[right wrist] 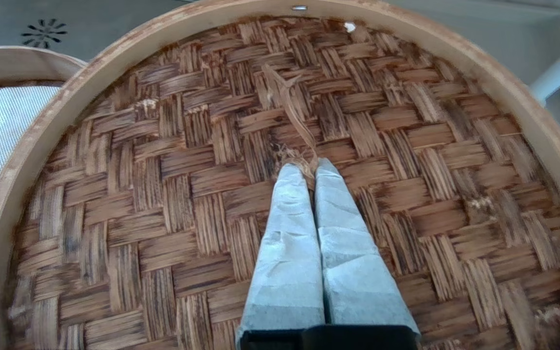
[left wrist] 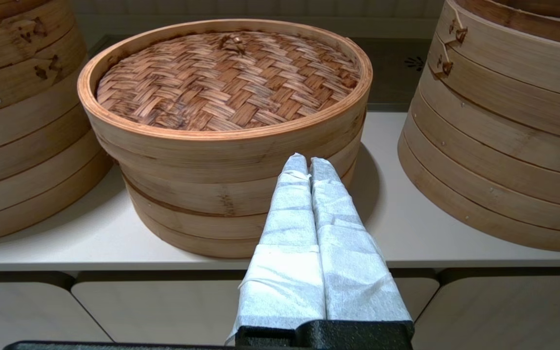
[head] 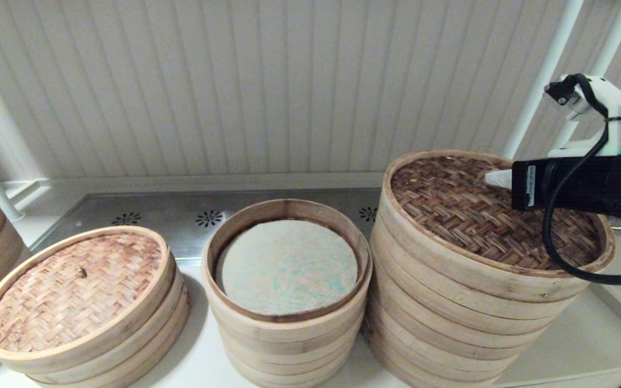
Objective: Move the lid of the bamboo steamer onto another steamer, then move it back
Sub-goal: Put the steamer
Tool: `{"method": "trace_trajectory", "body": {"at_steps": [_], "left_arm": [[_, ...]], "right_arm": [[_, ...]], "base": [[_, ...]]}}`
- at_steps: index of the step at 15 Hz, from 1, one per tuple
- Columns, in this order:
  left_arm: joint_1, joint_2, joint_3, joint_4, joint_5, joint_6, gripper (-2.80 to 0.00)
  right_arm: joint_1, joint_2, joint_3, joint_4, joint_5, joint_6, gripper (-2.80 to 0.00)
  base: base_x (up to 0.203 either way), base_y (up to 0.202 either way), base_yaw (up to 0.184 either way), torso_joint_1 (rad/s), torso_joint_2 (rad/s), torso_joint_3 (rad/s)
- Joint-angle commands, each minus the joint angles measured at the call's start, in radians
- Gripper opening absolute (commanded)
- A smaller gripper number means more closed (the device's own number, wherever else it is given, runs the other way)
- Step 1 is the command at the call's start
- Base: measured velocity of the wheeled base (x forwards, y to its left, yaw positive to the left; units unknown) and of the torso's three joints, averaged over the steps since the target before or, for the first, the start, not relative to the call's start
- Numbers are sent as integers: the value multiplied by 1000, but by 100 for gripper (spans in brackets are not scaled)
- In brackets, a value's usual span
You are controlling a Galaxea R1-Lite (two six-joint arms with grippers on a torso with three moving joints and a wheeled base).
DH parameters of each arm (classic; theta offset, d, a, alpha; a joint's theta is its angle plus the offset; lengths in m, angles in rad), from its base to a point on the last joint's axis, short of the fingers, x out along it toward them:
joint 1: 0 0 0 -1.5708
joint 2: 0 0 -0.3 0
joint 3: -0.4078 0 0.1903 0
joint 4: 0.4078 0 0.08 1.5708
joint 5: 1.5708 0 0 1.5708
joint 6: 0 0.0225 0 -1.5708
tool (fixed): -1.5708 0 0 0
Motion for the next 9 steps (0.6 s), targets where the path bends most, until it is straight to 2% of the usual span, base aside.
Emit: {"method": "trace_trajectory", "body": {"at_steps": [1,9], "left_arm": [[0,0,0,0,1,0,-280],[0,0,0,0,1,0,-280]], "right_arm": [[-20,8,6,-11,20,1,-280],[-10,24,64,-46,43,1,-280]], "base": [[0,0,0,0,0,0],[0,0,0,0,0,0]]}}
